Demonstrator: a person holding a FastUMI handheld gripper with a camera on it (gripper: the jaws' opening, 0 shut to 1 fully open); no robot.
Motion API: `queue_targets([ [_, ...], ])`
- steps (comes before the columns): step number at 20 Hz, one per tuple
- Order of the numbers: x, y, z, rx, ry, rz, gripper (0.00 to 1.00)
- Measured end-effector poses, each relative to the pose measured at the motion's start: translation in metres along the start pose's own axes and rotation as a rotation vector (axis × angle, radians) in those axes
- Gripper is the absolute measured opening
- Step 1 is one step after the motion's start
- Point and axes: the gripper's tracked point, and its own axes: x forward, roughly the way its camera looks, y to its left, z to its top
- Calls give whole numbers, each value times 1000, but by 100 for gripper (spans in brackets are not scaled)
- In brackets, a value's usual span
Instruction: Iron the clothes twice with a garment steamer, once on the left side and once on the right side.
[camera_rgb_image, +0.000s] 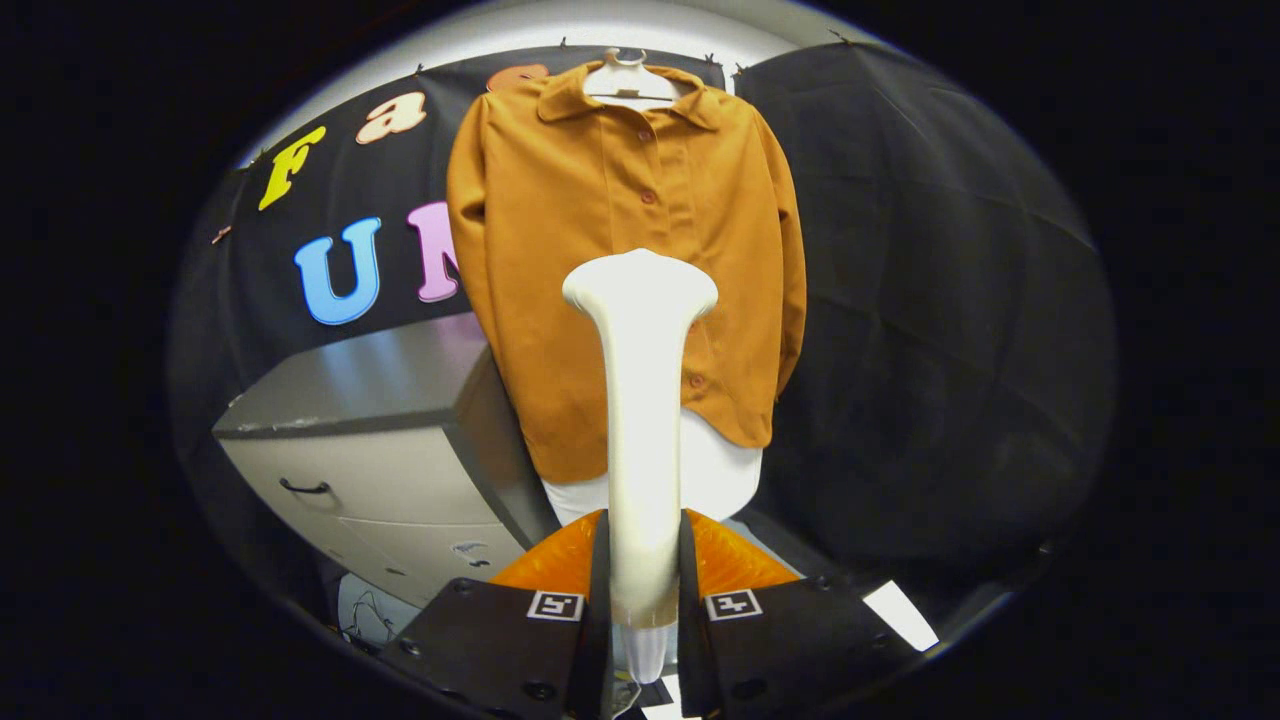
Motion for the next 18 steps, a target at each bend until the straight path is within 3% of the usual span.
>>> queue_targets([
  [13, -49, 108, 149, 6, -221, 128, 29],
  [18, -86, 157, 180, -40, -300, 167, 29],
])
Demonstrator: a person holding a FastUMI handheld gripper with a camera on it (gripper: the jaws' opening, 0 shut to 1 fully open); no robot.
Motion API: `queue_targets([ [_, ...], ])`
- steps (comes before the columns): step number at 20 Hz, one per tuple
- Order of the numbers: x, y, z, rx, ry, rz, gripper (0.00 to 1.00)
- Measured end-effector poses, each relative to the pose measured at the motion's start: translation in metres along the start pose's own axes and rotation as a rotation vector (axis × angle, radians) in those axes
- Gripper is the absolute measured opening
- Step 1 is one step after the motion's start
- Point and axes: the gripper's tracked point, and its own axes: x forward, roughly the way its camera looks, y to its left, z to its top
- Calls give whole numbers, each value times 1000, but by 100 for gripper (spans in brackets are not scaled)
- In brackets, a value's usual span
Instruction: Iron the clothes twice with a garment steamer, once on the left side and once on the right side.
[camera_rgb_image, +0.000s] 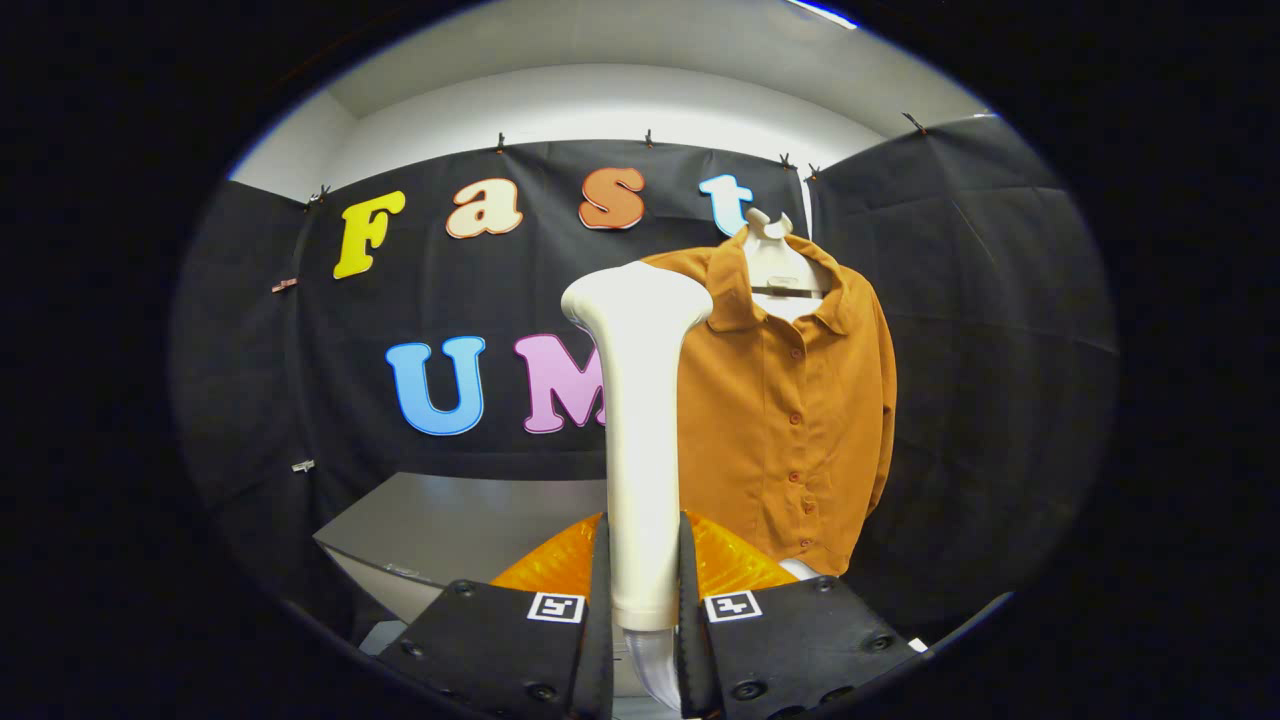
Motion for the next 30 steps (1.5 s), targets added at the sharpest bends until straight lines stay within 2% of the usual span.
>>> queue_targets([
  [8, -34, 75, 35, -5, -72, 53, 29],
  [13, -48, 101, 42, -1, -93, 78, 29],
  [30, -51, 102, 43, -16, -112, 45, 29],
])
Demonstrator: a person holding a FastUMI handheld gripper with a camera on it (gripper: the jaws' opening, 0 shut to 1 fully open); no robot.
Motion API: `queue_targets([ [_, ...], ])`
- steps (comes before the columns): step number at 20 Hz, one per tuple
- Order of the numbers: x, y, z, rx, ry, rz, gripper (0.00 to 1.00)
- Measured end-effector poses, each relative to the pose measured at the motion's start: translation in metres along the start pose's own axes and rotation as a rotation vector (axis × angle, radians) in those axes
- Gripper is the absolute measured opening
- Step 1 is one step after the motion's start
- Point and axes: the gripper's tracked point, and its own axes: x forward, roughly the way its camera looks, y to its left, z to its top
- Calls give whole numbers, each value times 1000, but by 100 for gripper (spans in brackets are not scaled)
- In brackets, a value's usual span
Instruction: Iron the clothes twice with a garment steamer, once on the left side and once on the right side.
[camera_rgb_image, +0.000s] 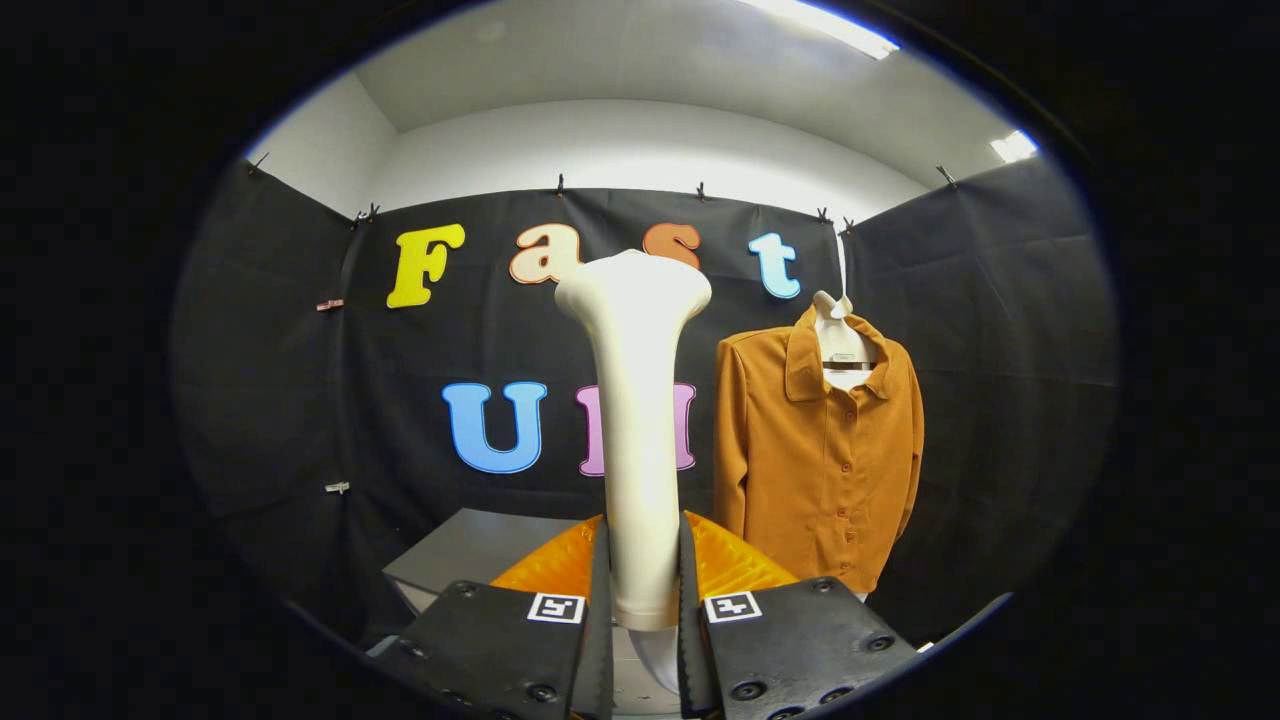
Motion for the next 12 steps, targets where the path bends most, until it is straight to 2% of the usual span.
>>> queue_targets([
  [12, 2, 0, 1, 6, 2, -6, 29],
])
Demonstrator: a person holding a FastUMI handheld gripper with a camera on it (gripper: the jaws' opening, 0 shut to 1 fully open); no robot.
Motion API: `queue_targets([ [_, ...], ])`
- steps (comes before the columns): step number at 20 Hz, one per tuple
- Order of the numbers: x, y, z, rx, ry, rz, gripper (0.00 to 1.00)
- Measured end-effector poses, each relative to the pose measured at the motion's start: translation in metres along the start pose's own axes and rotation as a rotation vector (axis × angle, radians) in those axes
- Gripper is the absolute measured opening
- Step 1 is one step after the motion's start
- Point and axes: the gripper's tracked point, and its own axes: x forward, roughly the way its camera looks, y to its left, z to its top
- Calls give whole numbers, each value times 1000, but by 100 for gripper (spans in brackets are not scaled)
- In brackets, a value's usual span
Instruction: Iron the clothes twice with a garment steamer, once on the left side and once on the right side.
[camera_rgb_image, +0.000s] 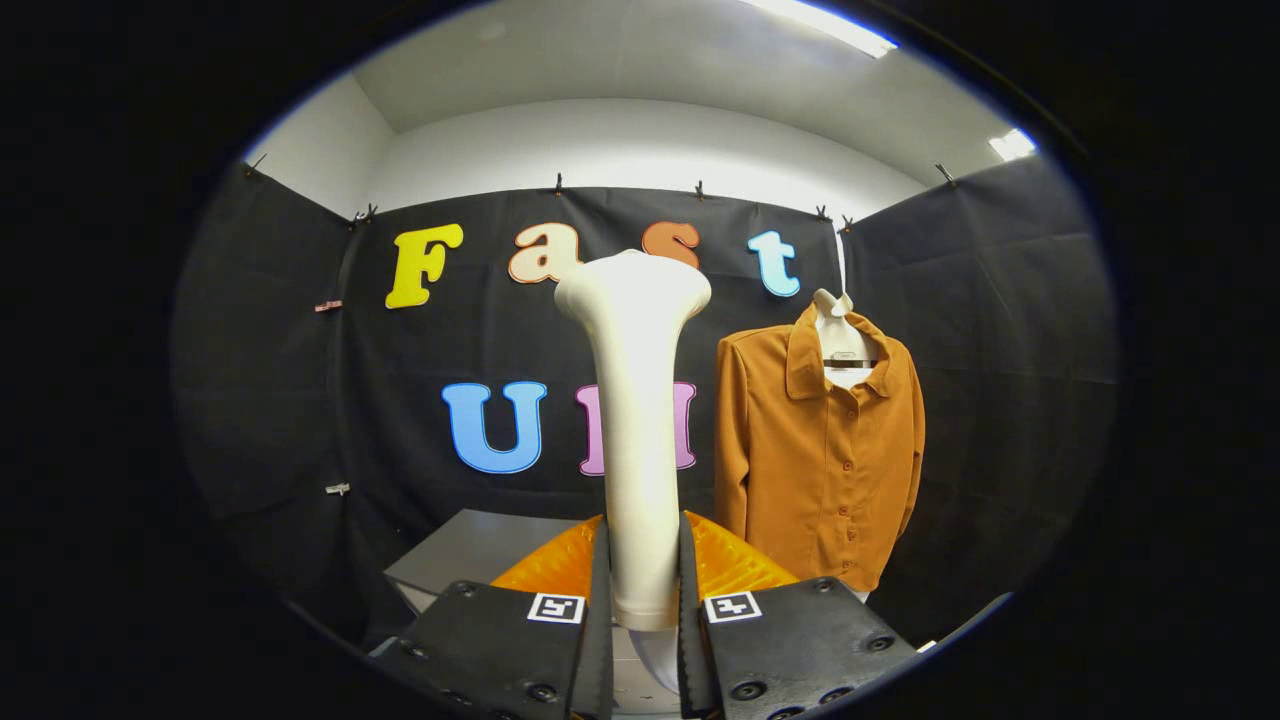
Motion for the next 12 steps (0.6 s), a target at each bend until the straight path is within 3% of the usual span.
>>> queue_targets([
  [12, 1, 0, -2, 1, 10, -4, 29],
])
